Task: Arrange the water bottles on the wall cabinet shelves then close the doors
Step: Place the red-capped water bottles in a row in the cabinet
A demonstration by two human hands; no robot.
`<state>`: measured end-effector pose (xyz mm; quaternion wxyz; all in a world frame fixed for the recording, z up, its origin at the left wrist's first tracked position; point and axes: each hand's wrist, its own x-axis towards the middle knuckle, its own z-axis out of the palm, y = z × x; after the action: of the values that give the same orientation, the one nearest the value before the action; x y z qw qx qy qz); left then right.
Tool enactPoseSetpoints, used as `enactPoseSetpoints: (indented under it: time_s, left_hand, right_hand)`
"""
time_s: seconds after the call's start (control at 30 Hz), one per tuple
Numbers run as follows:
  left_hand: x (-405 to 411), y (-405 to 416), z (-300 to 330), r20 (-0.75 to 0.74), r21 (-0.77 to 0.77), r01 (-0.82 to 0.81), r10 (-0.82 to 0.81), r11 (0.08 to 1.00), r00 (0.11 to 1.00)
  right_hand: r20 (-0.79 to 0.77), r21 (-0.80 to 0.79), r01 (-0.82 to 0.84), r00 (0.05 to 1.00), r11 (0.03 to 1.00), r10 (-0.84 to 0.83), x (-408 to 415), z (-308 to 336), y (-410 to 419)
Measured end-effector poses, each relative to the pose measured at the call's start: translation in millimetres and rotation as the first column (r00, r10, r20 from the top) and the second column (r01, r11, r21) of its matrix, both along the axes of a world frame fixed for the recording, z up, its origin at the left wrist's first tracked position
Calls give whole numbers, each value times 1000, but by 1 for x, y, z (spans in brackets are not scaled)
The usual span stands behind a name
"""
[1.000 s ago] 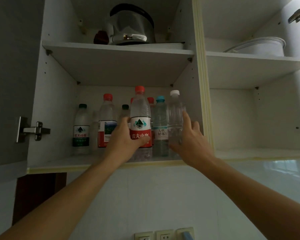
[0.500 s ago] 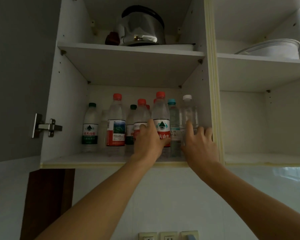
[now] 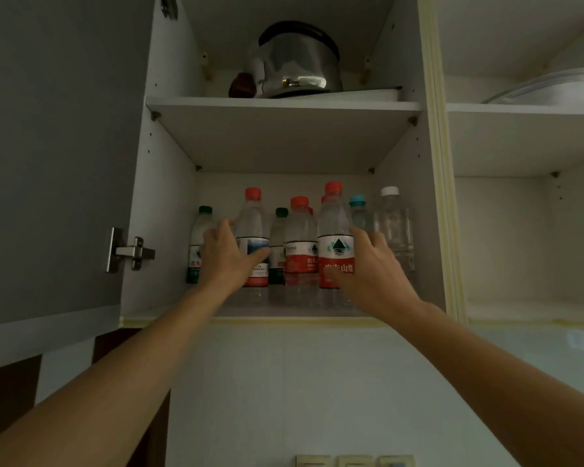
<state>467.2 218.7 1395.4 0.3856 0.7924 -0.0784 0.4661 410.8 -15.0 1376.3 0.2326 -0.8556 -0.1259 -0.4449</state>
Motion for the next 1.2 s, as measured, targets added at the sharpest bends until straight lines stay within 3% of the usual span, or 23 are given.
enactPoseSetpoints:
  time_s: [0.13, 0.23, 0.4, 0.53, 0.8, 1.03, 1.2]
  left_hand:
    - [4, 1, -8, -131, -50, 275, -280, 960, 951]
    - [8, -2, -10, -168, -74, 322, -330, 944, 929]
    - [14, 3, -12, -120, -15, 305, -304, 952, 945]
    - [13, 18, -11, -143, 11, 309, -304, 951, 942]
    - [4, 52, -14, -92, -10, 310, -310, 951, 946]
    - [7, 60, -22, -40, -55, 250, -252, 967, 967]
    - [15, 62, -18, -122, -48, 127, -132, 991, 984]
  right_hand:
    - [-119, 161, 0, 993, 987, 20, 12, -2, 17]
    - [-78, 165, 77, 995, 983, -65, 21, -3, 23]
    - [-61, 206, 76, 996, 976, -65, 26, -5, 24]
    - [-30, 293, -88, 994, 952, 101, 22, -7, 20]
    - [4, 292, -334, 937, 896, 348, 20, -11, 56]
    - [-111, 282, -402, 888, 871, 446, 45, 1, 100]
    - [-236, 227, -399, 863, 888, 448, 64, 17, 116]
